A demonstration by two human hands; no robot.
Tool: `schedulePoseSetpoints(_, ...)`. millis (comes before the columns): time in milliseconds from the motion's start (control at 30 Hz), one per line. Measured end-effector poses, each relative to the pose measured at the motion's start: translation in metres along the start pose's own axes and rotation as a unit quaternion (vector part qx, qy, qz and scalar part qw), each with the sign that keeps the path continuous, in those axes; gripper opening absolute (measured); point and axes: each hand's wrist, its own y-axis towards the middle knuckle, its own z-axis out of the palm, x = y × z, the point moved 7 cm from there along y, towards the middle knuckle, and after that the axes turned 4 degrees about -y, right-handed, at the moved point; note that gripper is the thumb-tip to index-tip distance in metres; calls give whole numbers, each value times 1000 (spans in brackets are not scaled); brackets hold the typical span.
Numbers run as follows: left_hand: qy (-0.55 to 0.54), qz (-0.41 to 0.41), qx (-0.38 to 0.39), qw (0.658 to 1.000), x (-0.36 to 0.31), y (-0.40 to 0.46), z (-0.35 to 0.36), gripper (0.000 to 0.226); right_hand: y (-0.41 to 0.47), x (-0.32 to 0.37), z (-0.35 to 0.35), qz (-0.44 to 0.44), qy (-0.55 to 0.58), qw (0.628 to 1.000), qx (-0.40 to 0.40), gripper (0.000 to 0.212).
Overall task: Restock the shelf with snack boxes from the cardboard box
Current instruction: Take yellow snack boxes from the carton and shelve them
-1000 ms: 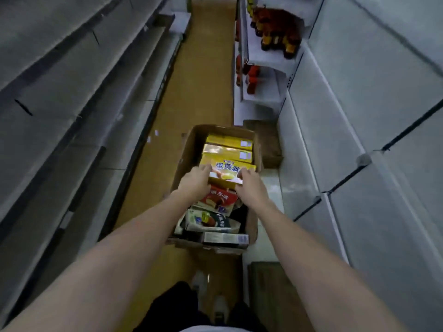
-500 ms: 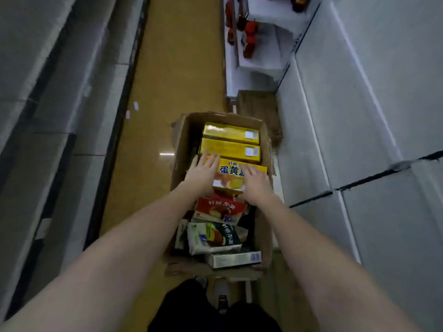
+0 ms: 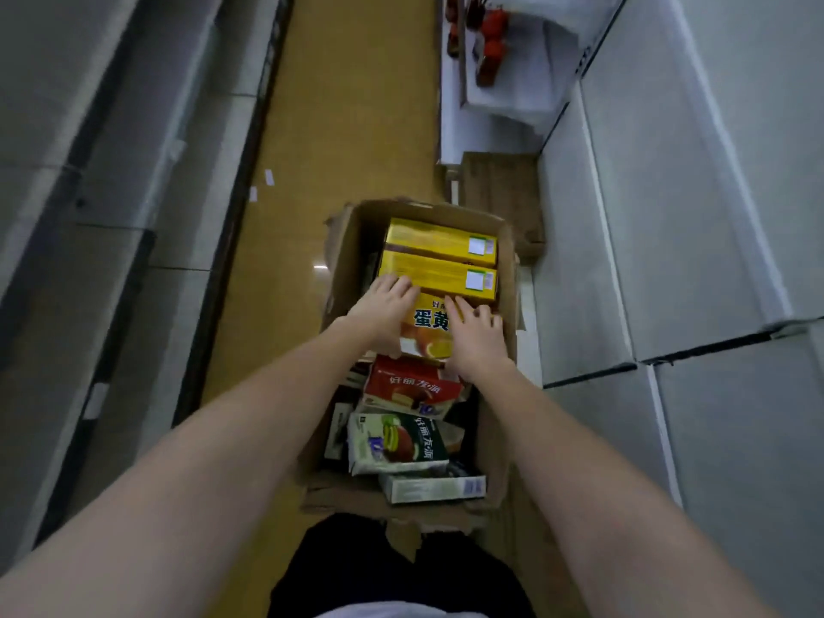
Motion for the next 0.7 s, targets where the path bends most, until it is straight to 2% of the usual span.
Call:
schedulePoseSetpoints(133,-26,-37,-32,998,18,-34,-29,118,-11,20,-34,-57,-2,997,-52,118)
schedulePoseSetpoints(233,-65,-108,-59,990,38,-75,-51,117,-16,44,-63,-111,-3,990,-82,116)
schedulePoseSetpoints(333,-54,-175,-92,979,54,-125,-65,119,-24,81,-95,-180,-40,975,-121,113)
schedulePoseSetpoints(533,-1,-342,-112,933,79,-262,-50,121,-73,199,-124,-334,-84,917,-202,103)
schedulePoseSetpoints(633,38,-407,-93,908,83,-336,-35,127,-110,265,-121,-413,-92,882,-209,108)
schedulePoseSetpoints(700,25,-447,-99,888,80,-382,-27,132,-138,307,-118,-457,-101,857,-218,109)
